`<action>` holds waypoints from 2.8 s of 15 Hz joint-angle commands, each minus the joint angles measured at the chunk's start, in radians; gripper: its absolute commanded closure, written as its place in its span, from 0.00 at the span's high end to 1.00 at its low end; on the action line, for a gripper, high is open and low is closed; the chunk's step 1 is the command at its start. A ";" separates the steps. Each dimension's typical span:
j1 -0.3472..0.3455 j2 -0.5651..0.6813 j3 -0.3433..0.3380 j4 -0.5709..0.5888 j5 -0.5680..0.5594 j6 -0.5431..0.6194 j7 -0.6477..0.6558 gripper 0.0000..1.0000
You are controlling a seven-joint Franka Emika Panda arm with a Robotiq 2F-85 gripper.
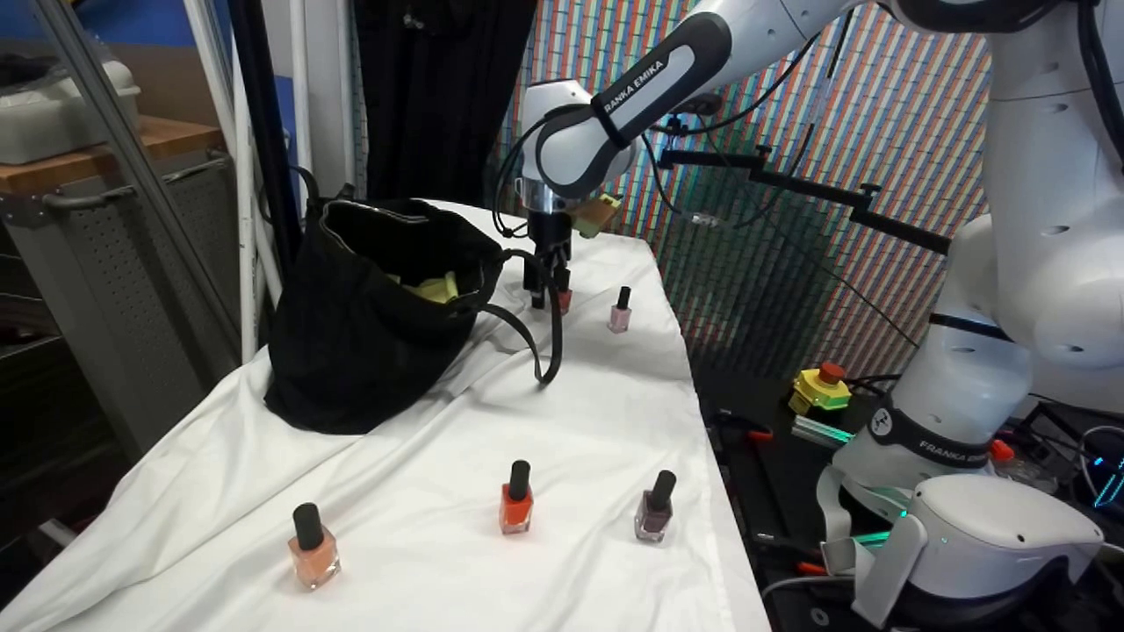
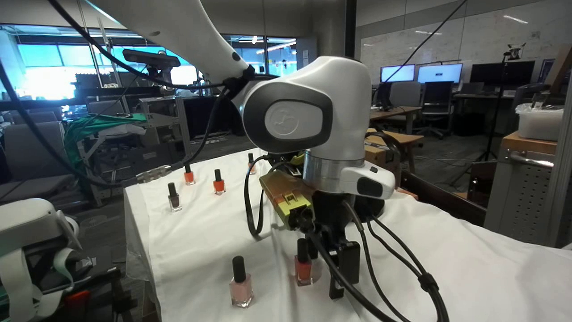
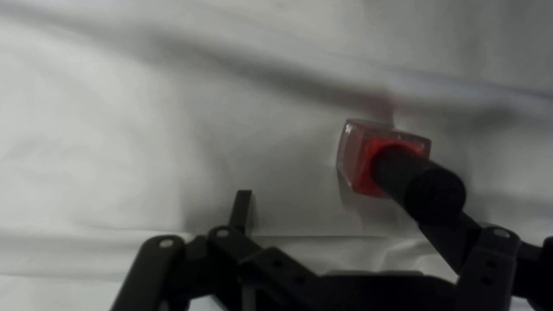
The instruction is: Put all the nail polish bottles into the bag
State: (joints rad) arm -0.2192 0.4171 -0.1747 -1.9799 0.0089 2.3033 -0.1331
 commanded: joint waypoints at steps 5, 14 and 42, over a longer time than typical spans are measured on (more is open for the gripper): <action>-0.025 0.021 0.023 0.016 0.023 0.030 -0.035 1.00; -0.041 0.040 0.032 0.025 0.050 0.025 -0.056 1.00; -0.025 -0.120 0.025 -0.167 0.042 0.141 -0.075 1.00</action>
State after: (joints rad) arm -0.2419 0.3490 -0.1585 -2.0849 0.0502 2.4017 -0.1893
